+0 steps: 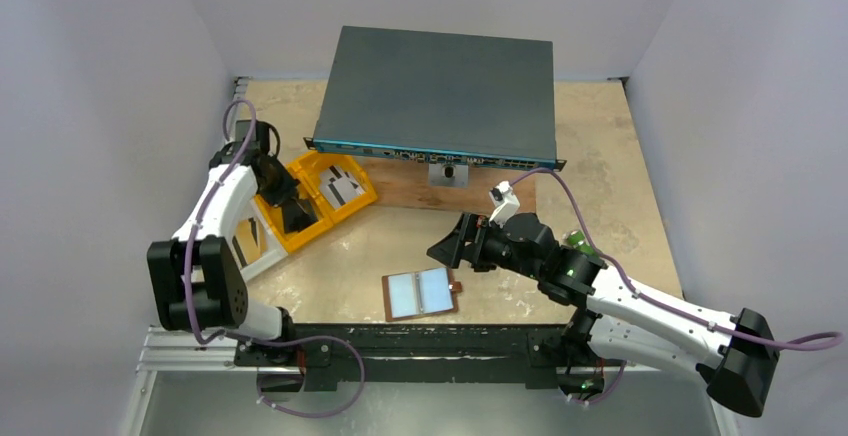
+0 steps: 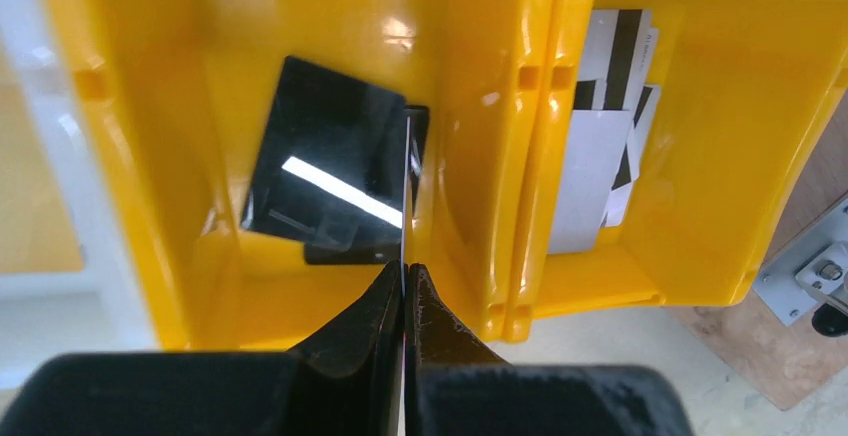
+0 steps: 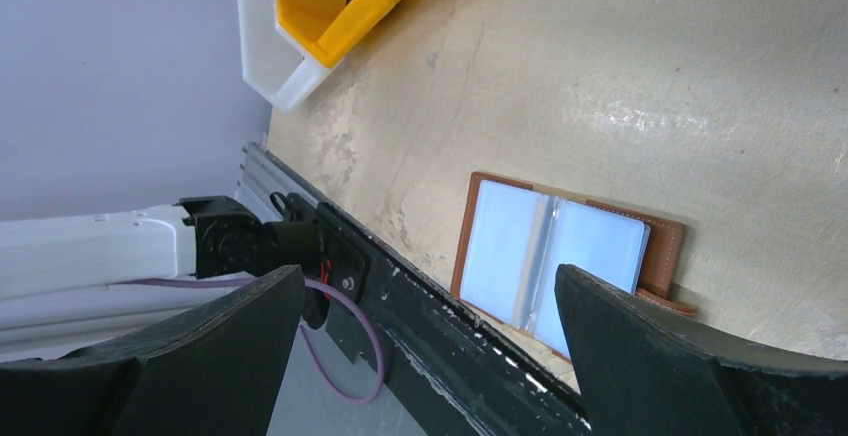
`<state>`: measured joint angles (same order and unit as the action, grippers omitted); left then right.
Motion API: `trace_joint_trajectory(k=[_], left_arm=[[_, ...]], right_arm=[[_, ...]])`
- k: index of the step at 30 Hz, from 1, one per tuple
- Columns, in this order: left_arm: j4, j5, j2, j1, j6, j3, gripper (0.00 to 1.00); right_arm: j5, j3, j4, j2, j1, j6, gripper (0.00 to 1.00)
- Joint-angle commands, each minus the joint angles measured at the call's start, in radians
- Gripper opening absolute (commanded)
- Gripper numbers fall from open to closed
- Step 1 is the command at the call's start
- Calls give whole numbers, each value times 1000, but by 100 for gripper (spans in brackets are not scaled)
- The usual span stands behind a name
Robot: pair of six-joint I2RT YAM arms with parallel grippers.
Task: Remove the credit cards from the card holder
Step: Place the credit card in the storage box.
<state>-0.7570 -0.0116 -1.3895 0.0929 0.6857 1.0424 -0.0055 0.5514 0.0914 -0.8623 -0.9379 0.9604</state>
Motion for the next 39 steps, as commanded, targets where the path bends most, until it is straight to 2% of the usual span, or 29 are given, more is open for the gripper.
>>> trace_joint_trajectory(k=[1,18,28,33,39], left_arm=[[64,95,-86,10,-41,82,0],[59,122,-198,33,-49,99,2],[33,105,-135,37,-51,93,24],[17,116,-79,37,-62,78,27],[-12,81,50,37,-100,2,36]], right_arm=[[15,13,-20,22,-2,-13,99],[9,7,-35,20,-2,1,99],[9,0,-34,27,-2,3,99],[9,2,-43,7,-2,0,99],[16,16,-38,-42,-2,-30,99]])
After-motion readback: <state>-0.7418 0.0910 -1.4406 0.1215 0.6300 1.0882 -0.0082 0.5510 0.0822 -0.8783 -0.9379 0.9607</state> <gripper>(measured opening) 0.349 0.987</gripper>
